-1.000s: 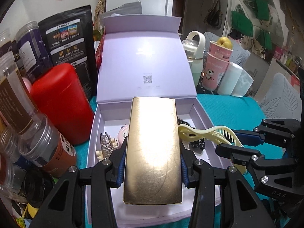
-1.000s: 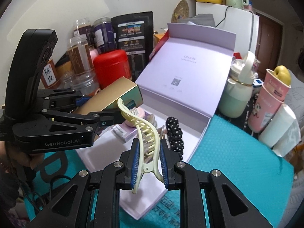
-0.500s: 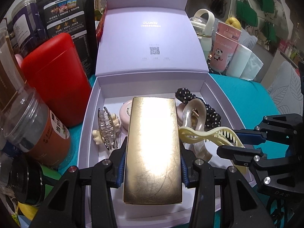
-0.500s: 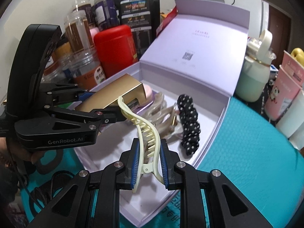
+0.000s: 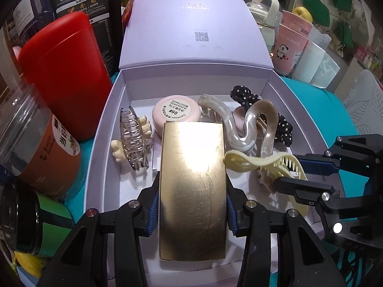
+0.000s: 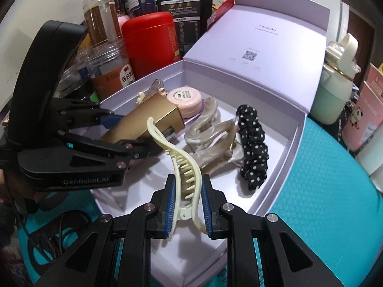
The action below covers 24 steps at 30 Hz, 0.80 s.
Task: Organize rigid objects
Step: 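Lower the gold box and cream claw clip into the gift box with both grippers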
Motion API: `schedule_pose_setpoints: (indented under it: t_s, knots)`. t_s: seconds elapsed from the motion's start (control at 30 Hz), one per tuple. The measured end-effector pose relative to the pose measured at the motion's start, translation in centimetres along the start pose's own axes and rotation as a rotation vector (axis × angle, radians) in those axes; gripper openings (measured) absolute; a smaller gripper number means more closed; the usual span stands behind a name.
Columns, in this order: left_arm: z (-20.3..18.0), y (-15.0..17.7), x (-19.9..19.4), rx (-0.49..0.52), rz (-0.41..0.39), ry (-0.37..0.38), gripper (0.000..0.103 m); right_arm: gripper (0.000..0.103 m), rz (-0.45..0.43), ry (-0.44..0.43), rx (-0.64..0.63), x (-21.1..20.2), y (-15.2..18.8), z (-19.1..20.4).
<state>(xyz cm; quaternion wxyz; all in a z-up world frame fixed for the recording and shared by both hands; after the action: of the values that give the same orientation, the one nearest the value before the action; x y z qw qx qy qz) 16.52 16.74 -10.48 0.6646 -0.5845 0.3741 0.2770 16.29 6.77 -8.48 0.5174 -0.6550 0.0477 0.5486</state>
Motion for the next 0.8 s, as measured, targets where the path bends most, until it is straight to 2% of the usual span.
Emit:
schedule_pose_setpoints:
  t_s: [0.17,0.4,0.7,0.8]
  knots:
    - [0.1,-0.6,0.5,-0.003,-0.002,-0.02,0.044,0.02,-0.003,0.015,-0.025,0.3,-0.3,0.2]
    - [0.3,-1.4,1.1,-0.029,0.006,-0.025,0.044,0.02,-0.01,0.009,0.02,0.4,-0.6,-0.5]
    - [0.2,-1.5,1.2,-0.05,0.006,-0.051,0.044,0.02,-0.007,0.036,0.016,0.5,-0.7,-0.5]
    - [0.0,-1.4,1.2,-0.048,-0.001,-0.046,0.044,0.021,0.007,0.018,0.026,0.4,-0.5,-0.4]
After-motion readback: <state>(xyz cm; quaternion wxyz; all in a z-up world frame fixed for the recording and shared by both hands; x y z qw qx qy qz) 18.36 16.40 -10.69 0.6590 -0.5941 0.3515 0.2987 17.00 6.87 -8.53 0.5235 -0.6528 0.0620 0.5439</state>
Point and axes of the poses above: each gripper's, at about its wrist camera, not at the fingertips, and x roughly the way its jaws point, z to its left, y to its underside, the point moved 5 cm from there along x, roughly the way its jaws point, and after that the axes turned 10 degrees about x, right-handed, at the moved point
